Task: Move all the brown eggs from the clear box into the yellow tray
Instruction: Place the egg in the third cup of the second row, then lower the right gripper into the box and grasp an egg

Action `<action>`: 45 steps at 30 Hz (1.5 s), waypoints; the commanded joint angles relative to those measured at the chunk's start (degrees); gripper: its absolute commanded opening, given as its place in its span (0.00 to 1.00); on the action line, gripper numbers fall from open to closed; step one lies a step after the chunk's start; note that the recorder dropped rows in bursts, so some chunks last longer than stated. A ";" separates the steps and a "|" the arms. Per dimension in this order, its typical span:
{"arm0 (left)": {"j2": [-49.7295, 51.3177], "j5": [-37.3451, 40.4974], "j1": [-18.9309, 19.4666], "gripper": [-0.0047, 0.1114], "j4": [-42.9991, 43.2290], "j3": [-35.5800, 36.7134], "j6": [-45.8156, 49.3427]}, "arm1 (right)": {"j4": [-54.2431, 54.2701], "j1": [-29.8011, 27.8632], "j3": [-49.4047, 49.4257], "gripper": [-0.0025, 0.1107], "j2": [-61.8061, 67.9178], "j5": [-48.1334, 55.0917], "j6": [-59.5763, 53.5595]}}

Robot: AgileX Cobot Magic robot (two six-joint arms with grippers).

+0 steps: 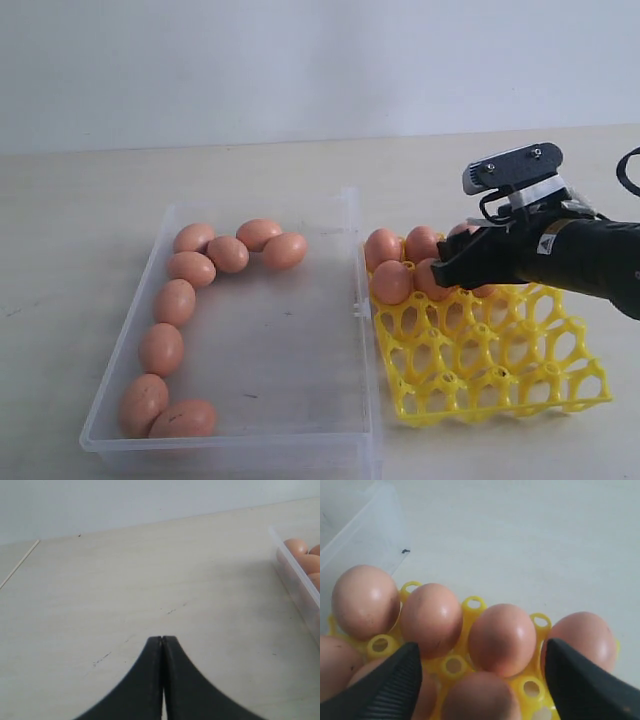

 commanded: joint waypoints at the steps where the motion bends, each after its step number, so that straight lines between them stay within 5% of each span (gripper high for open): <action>1: -0.32 -0.52 -0.32 0.04 -0.14 -0.23 -0.28 | -0.61 0.60 -3.86 0.49 -6.29 10.31 0.01; 7: -0.32 -0.52 -0.32 0.04 -0.14 -0.23 -0.28 | -0.21 10.65 -19.05 0.04 -11.14 35.16 2.62; 12: -0.32 -0.52 -0.32 0.04 -0.14 -0.23 -0.28 | 7.26 22.49 -27.69 0.02 -6.05 41.64 -0.26; 14: -0.32 -0.52 -0.32 0.04 -0.14 -0.23 -0.28 | 12.64 26.17 -30.61 0.05 -2.64 43.96 -1.76; 17: -0.32 -0.52 -0.32 0.04 -0.14 -0.23 -0.28 | 20.05 29.26 -34.95 0.22 3.66 49.38 -2.10; 22: -0.32 -0.52 -0.32 0.04 -0.14 -0.23 -0.28 | 28.42 31.48 -41.20 0.69 12.34 53.54 -1.69; 29: -0.32 -0.52 -0.32 0.04 -0.14 -0.23 -0.28 | 28.46 31.85 -49.03 0.55 20.81 52.07 -1.69; 45: -0.32 -0.52 -0.32 0.04 -0.14 -0.23 -0.28 | 27.42 31.85 -57.86 0.55 30.33 57.15 -1.60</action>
